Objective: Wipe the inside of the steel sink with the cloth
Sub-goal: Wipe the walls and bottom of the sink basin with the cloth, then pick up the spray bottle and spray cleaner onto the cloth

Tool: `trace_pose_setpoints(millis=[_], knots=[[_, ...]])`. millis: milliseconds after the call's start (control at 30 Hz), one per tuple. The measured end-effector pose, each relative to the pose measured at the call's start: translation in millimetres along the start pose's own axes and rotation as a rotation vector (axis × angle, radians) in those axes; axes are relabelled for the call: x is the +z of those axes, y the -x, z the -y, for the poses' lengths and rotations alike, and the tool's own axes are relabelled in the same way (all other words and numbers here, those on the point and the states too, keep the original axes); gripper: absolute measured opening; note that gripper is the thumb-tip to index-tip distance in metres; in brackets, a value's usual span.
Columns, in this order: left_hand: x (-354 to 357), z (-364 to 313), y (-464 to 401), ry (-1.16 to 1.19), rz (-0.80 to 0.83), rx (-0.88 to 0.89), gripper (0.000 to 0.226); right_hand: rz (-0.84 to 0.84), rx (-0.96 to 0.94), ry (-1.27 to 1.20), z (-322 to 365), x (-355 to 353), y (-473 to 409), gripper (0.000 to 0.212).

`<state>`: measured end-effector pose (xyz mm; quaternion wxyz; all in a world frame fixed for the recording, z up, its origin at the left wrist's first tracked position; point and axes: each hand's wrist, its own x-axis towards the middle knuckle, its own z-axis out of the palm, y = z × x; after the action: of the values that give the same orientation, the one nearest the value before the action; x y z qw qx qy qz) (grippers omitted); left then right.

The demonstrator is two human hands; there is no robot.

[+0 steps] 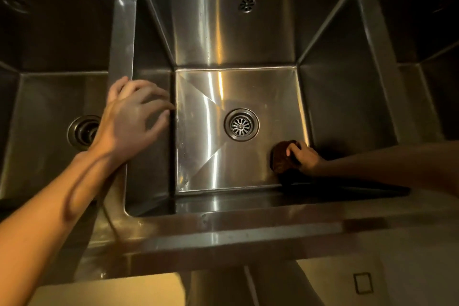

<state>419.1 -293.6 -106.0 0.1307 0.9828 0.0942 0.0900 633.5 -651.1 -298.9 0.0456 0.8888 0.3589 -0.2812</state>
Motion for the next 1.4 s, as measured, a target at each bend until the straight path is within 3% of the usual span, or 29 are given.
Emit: trace_pose_setpoints(millis=[67, 133, 267, 500, 867, 1133, 1400], knots=[[0.4, -1.3, -0.4, -0.018, 0.003, -0.001, 0.039, 0.067, 0.047, -0.099, -2.3, 0.0, -2.9, 0.037], [-0.1, -2.4, -0.6, -0.029, 0.010, 0.001, 0.038, 0.034, 0.096, -0.191, -1.3, -3.7, -8.8, 0.044], [0.5, -2.2, -0.4, -0.048, 0.022, 0.006, 0.037, -0.012, 0.102, -0.271, 8.4, -21.5, -34.8, 0.043], [2.7, -0.2, -1.8, -0.097, 0.070, 0.013, 0.037, -0.086, -0.120, -0.356, 47.6, -59.0, -93.6, 0.040], [1.2, -1.8, -2.2, -0.084, 0.077, -0.006, 0.032, -0.330, 0.010, -0.709, 146.1, -109.7, -162.0, 0.041], [-9.2, -12.2, -5.6, -0.093, 0.119, -0.055, 0.039, -0.483, -0.177, -0.782, 163.6, -150.8, -90.2, 0.038], [-28.7, -35.7, -3.3, -0.303, 0.384, -0.014, 0.040, -0.572, -0.092, -0.941, 164.8, -192.3, 15.3, 0.037]])
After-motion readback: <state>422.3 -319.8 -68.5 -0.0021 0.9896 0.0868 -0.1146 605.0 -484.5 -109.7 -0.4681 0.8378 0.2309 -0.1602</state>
